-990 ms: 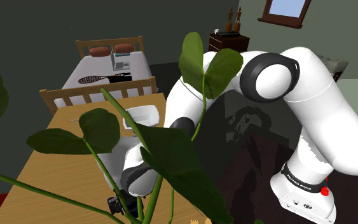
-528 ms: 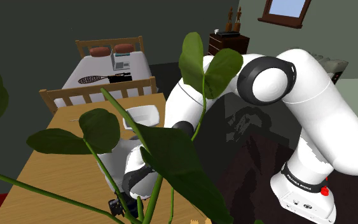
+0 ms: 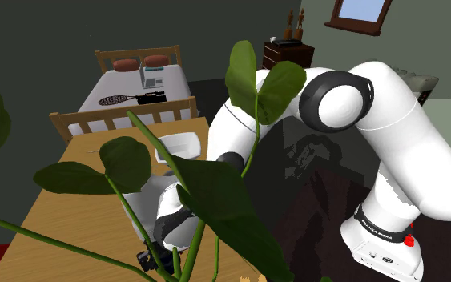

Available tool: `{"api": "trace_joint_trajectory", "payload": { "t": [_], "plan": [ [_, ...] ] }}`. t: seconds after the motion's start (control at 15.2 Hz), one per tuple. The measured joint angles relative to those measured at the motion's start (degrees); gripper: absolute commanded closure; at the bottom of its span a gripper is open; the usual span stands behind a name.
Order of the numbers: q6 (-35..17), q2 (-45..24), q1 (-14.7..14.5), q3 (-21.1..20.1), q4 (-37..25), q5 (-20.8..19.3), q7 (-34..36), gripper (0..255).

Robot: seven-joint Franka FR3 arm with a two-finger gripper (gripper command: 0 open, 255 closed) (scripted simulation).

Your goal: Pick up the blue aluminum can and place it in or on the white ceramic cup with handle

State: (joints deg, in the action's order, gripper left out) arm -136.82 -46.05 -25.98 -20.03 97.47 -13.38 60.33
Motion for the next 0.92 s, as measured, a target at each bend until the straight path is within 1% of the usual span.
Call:
{"api": "trace_joint_trajectory", "payload": {
  "t": [0.33,0.92],
  "plan": [
    [0.1,0.2,0.1,-0.1,0.1,0.1,-0.1,255],
    [3.8,5.1,1.3,-1.5,1.5,1.5,-0.5,255]
  ]
}}
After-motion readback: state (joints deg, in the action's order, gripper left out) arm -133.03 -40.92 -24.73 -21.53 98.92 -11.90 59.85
